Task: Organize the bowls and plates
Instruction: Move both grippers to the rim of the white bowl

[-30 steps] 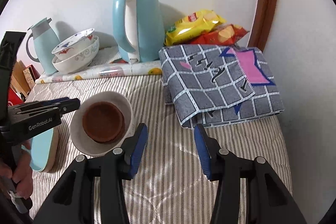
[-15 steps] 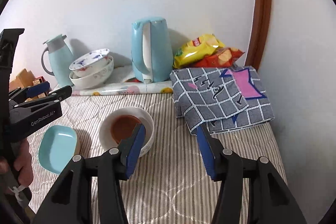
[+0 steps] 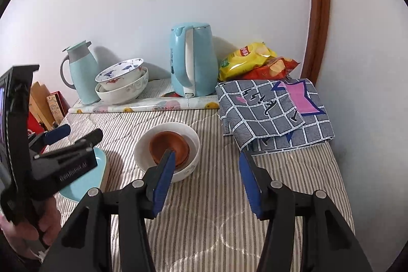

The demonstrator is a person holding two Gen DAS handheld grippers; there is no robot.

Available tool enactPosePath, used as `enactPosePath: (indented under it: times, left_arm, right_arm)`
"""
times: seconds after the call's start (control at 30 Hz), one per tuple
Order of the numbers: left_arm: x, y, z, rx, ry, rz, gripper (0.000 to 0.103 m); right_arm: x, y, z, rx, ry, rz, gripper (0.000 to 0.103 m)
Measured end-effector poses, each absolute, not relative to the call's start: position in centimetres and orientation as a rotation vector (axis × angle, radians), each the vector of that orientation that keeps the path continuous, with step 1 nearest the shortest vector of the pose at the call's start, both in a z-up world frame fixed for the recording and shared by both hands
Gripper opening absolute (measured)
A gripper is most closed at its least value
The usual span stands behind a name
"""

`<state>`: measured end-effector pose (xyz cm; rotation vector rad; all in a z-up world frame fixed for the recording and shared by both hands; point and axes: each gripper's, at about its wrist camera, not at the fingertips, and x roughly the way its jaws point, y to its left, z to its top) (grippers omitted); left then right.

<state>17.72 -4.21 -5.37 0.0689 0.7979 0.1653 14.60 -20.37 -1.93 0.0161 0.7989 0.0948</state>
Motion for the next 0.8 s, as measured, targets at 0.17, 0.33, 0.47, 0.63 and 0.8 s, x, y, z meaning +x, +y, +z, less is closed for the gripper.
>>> enactPosePath:
  times: [0.17,0.33,0.47,0.63,0.8]
  left_arm:
    - [18.1,-4.7,-6.6,0.052,0.831,0.138,0.068]
    - [19.4,-4.9,-7.8,0.029,0.872,0.109,0.068]
    - [21.0,-4.8,-9.2,0.000,0.925,0.082,0.068]
    - [22.5,-4.2,-10.7,-0.047,0.980,0.057,0.068]
    - [23.6,-4.2,-11.4,-0.045,1.008,0.027,0.068]
  right_arm:
    - [15.9,-20.5,-3.4,0.025,0.831,0.097,0.052]
    - [17.6,-20.8,-5.2,0.024,0.863,0.099,0.052]
    - [19.1,-21.0,-6.4,0.031,0.886,0.103,0.052]
    - [21.2,-21.0,-8.3,0.021,0.924,0.110,0.052]
    - [22.8,-21.0,-9.8,0.032,0.959,0.115,0.049]
